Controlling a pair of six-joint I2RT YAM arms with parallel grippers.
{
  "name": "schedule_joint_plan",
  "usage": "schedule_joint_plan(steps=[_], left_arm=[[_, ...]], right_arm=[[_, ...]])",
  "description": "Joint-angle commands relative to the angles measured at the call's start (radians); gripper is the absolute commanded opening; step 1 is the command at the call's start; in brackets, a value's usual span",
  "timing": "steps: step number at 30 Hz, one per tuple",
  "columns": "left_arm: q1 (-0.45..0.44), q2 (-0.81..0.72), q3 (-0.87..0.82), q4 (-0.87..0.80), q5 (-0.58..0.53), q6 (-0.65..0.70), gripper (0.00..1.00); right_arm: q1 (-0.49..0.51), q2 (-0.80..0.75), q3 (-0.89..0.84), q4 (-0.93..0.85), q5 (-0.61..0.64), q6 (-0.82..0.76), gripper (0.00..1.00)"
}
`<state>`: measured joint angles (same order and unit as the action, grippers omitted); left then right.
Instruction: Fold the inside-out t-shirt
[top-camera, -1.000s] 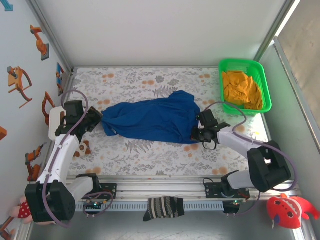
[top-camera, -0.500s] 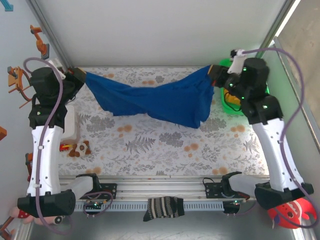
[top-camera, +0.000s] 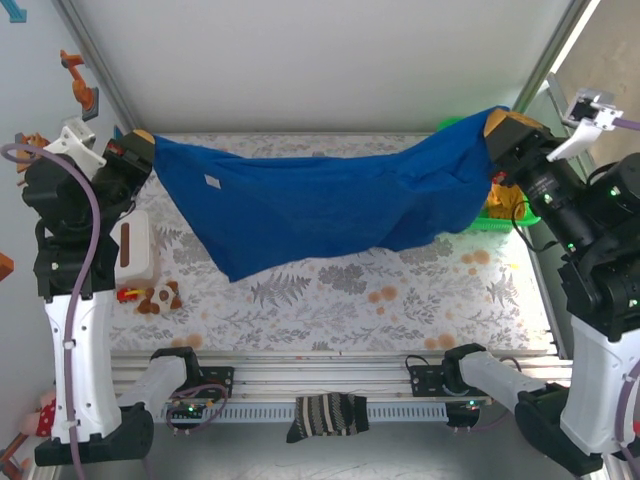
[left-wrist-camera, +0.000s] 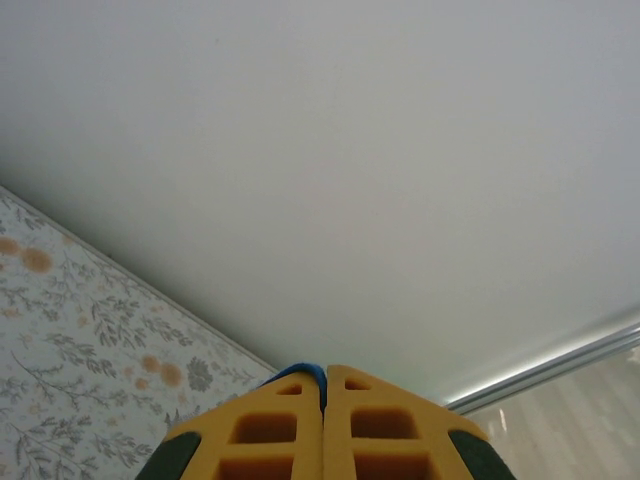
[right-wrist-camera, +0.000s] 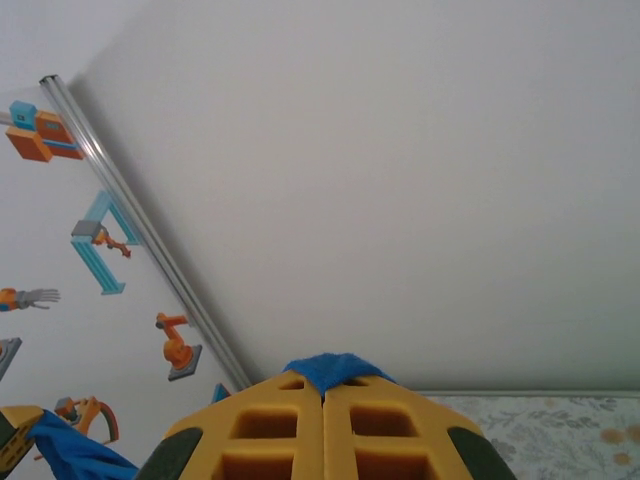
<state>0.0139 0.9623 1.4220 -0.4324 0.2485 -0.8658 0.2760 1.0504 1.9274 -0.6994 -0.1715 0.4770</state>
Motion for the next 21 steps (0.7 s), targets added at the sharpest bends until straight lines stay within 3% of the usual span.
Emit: schedule_joint_plan(steps=[1, 6, 10, 14, 18, 21], left_arm=[[0.004, 0.063, -0.066, 0.008, 0.015, -0.015, 0.0], [0.004, 0.209, -0.099, 0.077, 0.004, 0.013, 0.0], [0.006, 0.4, 0.024, 0.111, -0.018, 0.033, 0.0], [0.008, 0.567, 0.309, 0.032, -0.033, 0.047, 0.0], [0.009, 0.602, 0.536, 0.01, -0.043, 0.021, 0.0], [0.009, 0.603, 0.672, -0.034, -0.034, 0.022, 0.0]], right_arm=[[-0.007, 0.103, -0.074, 0.012, -0.025, -0.009, 0.0], [-0.017, 0.257, -0.113, 0.107, -0.045, -0.026, 0.0], [-0.048, 0.463, -0.025, 0.229, -0.136, 0.028, 0.0], [-0.075, 0.696, 0.26, 0.288, -0.274, 0.147, 0.0], [-0.081, 0.88, 0.701, 0.201, -0.288, 0.216, 0.0], [-0.119, 0.869, 0.731, 0.302, -0.31, 0.327, 0.0]])
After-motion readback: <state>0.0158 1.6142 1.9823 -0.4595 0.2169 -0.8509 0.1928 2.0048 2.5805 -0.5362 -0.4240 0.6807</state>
